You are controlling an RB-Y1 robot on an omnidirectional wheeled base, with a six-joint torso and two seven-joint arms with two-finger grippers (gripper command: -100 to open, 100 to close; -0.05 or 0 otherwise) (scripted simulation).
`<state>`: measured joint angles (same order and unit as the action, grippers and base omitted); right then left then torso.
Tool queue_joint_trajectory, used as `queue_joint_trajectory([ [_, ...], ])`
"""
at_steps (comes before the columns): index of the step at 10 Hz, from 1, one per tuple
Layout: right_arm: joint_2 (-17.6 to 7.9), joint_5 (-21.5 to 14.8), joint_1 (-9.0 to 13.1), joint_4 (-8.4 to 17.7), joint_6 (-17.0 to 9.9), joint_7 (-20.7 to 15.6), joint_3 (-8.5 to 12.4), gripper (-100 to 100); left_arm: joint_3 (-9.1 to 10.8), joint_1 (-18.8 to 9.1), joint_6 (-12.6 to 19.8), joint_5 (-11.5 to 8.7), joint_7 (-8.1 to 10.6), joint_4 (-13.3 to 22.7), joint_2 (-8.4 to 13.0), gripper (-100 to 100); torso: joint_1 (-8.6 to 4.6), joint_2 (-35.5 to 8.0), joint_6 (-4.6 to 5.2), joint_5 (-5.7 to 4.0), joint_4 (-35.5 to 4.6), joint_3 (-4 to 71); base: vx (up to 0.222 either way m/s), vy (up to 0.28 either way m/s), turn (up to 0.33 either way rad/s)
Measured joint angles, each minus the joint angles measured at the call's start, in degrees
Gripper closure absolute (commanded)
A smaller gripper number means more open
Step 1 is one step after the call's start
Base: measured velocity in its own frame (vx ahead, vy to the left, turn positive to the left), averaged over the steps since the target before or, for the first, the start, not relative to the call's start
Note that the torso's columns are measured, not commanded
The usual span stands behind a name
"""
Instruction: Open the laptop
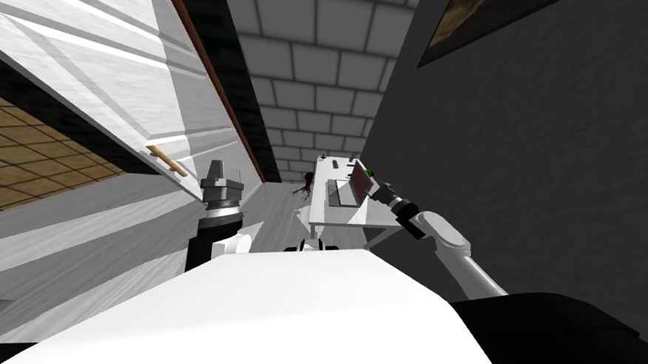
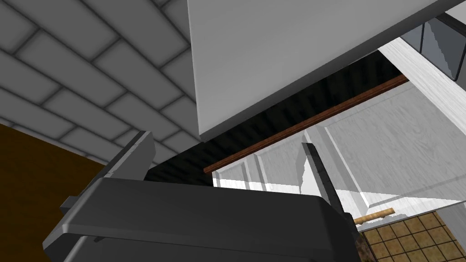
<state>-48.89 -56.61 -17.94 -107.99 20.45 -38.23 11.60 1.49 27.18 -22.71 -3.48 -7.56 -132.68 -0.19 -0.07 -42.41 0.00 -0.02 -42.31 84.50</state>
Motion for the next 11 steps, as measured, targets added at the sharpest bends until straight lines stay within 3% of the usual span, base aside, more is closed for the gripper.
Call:
queue_joint_trajectory([
  [1,0.0,0.0,0.0,-0.02,0.01,0.0,-0.01,100,0.0,0.0,0.0,0.0,0.0,0.0,0.0,0,-0.04,-0.03,0.01,-0.02,-0.02,-0.03,0.0,0.0,0.0],
  [4,-1.89,-1.13,-0.27,1.3,-1.33,-0.21,1.34,100,-0.01,-0.03,0.01,0.0,0.0,0.01,-0.01,0,0.33,0.27,-0.31,-0.13,0.32,0.12,-0.083,0.06,0.225],
  [5,-2.05,-1.55,0.52,2.8,-1.62,-0.59,1.2,100,-0.01,-0.02,0.0,0.0,0.0,0.0,-0.01,0,0.21,0.4,-0.09,-0.15,0.36,0.19,-0.107,0.088,0.224],
  [7,-2.86,-2.21,1.17,7.02,-0.21,-2.47,2.92,100,-0.02,-0.03,0.01,0.0,0.0,0.01,-0.01,0,-0.1,0.42,-0.06,-0.28,0.39,0.21,-0.134,0.127,0.295],
  [9,-3.84,-3.89,1.53,10.96,-0.86,-4.29,3.98,100,-0.01,-0.03,0.01,0.0,0.0,0.0,-0.01,0,-0.19,0.49,-0.05,-0.38,0.46,0.25,-0.141,0.128,0.33],
  [11,-6.69,-5.74,2.12,14.7,-2.31,-4.35,3.83,100,-0.01,-0.02,0.01,0.0,0.0,0.01,-0.01,0,-0.15,0.48,-0.04,-0.2,0.28,0.28,-0.135,0.155,0.347],
])
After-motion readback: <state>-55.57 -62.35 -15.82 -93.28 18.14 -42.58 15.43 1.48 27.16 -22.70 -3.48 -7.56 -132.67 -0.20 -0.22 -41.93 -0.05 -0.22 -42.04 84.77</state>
